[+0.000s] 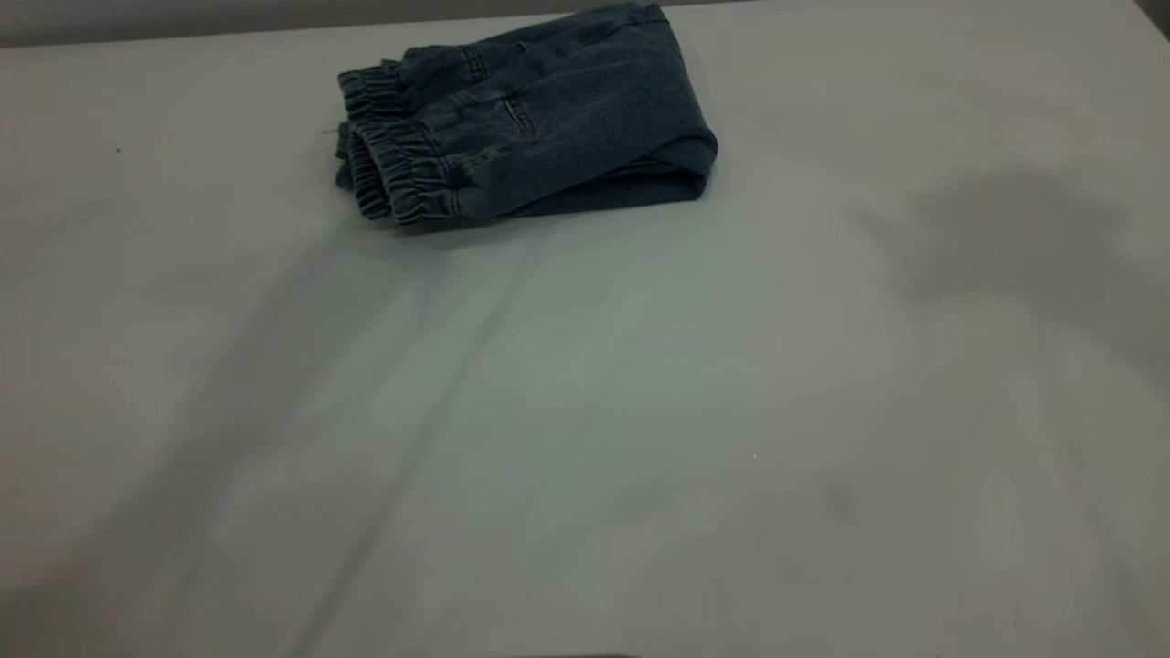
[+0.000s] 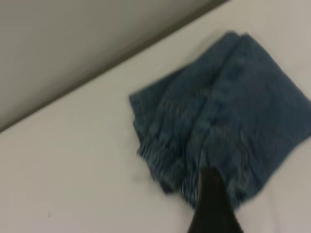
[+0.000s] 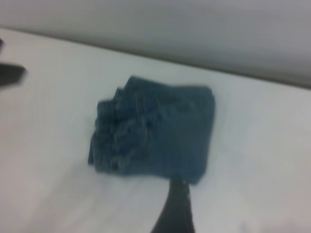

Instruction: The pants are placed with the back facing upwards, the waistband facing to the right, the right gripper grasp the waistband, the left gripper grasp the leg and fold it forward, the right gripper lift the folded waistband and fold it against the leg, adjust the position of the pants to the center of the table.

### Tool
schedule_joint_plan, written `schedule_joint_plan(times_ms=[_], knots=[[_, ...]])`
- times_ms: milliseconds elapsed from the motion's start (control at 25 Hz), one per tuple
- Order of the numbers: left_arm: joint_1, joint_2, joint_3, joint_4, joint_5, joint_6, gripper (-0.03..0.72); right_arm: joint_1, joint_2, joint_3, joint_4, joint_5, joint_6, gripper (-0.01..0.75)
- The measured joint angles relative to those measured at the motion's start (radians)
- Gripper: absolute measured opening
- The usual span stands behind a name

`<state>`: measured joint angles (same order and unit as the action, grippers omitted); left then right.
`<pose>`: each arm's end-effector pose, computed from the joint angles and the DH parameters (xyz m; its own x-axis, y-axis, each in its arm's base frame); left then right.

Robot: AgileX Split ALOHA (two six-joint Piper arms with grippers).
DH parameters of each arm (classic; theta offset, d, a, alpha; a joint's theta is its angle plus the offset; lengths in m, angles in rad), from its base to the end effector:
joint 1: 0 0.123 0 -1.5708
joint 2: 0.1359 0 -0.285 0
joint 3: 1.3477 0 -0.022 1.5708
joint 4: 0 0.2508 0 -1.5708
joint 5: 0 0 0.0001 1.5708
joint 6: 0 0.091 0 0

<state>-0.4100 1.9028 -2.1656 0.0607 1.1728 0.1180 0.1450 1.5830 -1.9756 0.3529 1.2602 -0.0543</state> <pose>0.3857 -0.1621 0.4174 -0.6139 0.4204 -0.6681 0.4542 0.8803 0.1366 0.3089 0.0754 0.4808 -0.7031 -0.0475 -0.7095 -0.3321 0.9042 0.2685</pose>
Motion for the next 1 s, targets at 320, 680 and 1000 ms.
schedule_joint_plan(times_ms=[320, 680, 1000], knots=[[0.000, -0.548, 0.447, 0.000, 0.000, -0.080, 0.443, 0.000, -0.495, 0.491, -0.025, 0.005, -0.031, 0.569], [0.000, -1.124, 0.941, -0.001, 0.000, -0.133, 0.443, 0.000, -0.986, 0.915, -0.041, 0.000, -0.067, 0.569], [0.000, -1.510, 1.225, 0.002, 0.000, -0.145, 0.443, 0.000, -1.249, 1.158, -0.070, 0.000, -0.047, 0.569]])
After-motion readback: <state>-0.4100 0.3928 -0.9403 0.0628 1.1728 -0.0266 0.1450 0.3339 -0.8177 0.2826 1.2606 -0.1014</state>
